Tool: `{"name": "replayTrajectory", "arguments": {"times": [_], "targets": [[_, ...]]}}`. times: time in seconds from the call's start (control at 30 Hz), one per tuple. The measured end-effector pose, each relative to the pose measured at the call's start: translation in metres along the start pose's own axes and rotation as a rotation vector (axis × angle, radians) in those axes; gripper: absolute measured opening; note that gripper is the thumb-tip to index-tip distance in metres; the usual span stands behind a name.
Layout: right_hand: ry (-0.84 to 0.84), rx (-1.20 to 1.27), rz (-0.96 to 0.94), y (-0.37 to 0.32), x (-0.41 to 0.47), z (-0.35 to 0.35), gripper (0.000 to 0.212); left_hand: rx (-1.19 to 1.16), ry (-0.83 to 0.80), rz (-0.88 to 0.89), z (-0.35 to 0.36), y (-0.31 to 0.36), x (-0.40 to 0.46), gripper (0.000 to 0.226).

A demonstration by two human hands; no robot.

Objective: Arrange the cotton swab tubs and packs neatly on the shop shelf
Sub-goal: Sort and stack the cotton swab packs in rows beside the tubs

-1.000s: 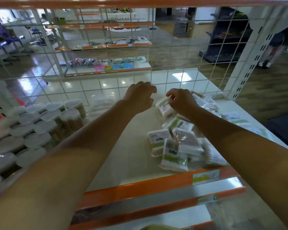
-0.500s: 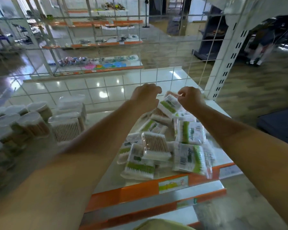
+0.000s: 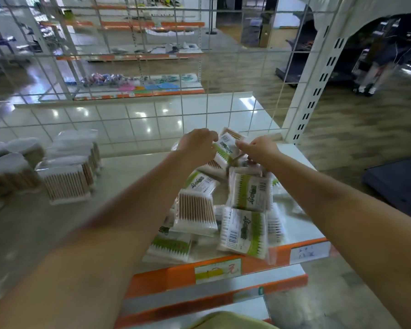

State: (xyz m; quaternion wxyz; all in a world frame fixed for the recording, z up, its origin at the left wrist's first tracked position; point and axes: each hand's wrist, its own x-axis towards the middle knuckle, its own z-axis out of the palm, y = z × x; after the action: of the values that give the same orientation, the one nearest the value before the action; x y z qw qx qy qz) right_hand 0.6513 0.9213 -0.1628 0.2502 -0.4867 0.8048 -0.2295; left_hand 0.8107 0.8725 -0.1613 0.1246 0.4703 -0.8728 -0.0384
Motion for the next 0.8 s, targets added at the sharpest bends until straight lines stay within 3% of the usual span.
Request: {"name": "replayTrajectory", "arguments": {"times": [0.17, 0.47, 0.8], "targets": [[-0.050, 0.162, 0.055, -0.001, 0.000, 0.002, 0.037, -0.043, 0.023, -0.009, 0.003, -0.001, 0.000, 0.032], [-0.014, 0.437, -0.091, -0.011, -0.011, -0.002, 0.023, -0.260, 0.088, -0.040, -0.004, -0.012, -0.010, 0.032], [0.027, 0.435, -0.278, -0.061, -0.037, 0.006, 0.018, -0.438, -0.004, -0.043, -0.030, -0.062, -0.043, 0.032]]}}
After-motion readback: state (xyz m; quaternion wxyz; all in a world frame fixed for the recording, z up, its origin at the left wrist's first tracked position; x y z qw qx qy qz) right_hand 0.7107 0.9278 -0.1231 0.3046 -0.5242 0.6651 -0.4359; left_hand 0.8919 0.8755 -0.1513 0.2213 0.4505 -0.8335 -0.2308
